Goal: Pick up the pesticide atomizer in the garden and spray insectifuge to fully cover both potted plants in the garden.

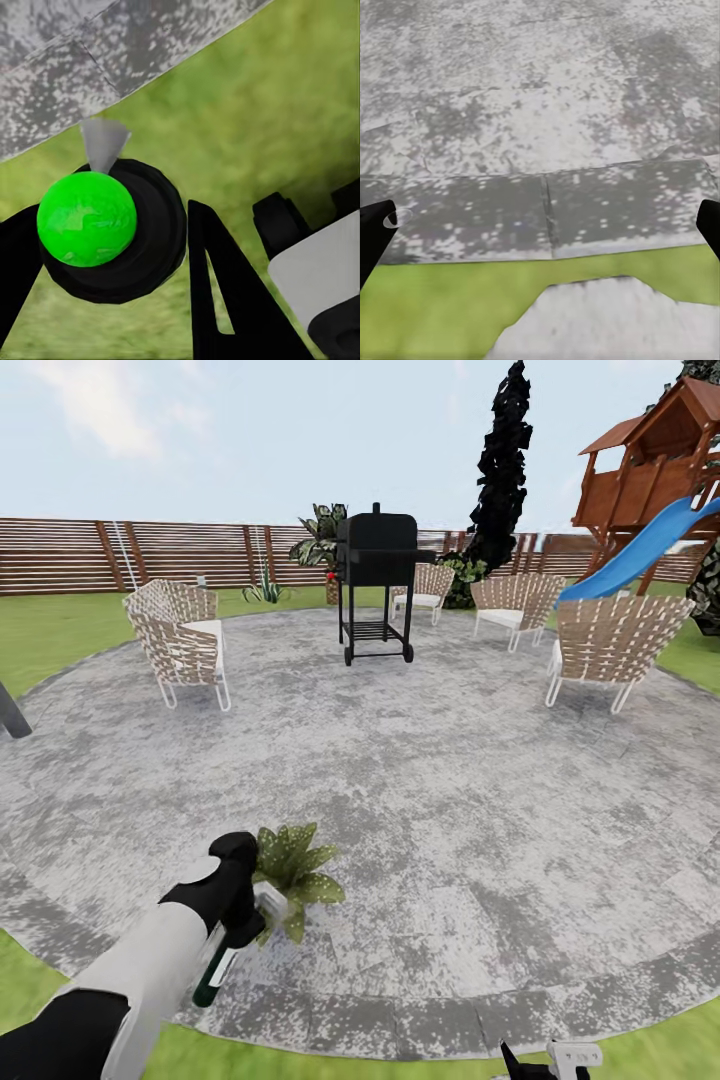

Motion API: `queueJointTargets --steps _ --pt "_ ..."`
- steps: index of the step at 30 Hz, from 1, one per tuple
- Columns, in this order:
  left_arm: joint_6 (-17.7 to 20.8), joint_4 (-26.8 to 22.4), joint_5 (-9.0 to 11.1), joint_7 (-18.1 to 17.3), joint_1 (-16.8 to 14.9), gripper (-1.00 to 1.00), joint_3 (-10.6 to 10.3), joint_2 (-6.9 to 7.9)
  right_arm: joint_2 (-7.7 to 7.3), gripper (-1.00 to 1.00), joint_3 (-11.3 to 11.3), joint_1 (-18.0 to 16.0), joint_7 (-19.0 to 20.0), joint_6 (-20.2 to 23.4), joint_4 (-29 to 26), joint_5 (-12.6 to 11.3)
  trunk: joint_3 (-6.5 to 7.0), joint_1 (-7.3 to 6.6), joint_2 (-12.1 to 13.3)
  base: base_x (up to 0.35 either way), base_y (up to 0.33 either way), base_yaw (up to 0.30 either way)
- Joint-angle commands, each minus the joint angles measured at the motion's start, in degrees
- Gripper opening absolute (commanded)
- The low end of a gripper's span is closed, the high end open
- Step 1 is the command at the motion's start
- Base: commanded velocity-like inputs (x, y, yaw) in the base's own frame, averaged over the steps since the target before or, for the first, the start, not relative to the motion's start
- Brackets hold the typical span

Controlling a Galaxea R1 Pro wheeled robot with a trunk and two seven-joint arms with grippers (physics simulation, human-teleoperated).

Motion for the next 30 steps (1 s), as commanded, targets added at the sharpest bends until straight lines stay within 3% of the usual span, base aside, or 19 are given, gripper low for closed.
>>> queueJointTargets --steps 1,2,5,12,18,30 --pt "0.56 0.05 -0.27 -0.62 0.14 -1.0 0.12 1.93 0.03 1.0 -0.45 -0.04 0.47 -0.12 0.0 0.14 -0.05 -0.01 -0.02 0.0 0.0 0.0" --pt "0.54 0.07 -0.24 -0.67 0.27 -1.0 0.2 2.81 0.05 1.0 -0.45 -0.04 0.47 -0.12 0.0 0.14 -0.05 -0.01 -0.02 0.0 0.0 0.0" --pt "0.42 0.23 -0.15 -0.83 0.52 -1.0 0.22 3.49 0.07 1.0 -0.45 -0.04 0.47 -0.12 0.0 0.14 -0.05 -0.01 -0.02 0.0 0.0 0.0" --pt "0.26 1.82 -0.12 -0.88 0.71 -1.0 0.13 3.01 0.05 1.0 -0.5 -0.04 0.47 -0.12 0.0 0.14 -0.05 -0.01 -0.02 -0.136 0.006 0.0" --pt "0.26 1.85 -0.12 -0.81 0.71 -1.0 0.2 2.94 0.02 1.0 -0.51 -0.04 0.47 -0.12 0.0 0.14 -0.05 -0.01 -0.02 -0.092 0.238 -0.006" --pt "0.19 1.64 -0.16 -0.59 1.41 -1.0 0.21 2.97 0.01 1.0 -0.51 -0.04 0.47 -0.12 0.0 0.14 -0.05 -0.01 -0.02 -0.001 0.272 -0.253"
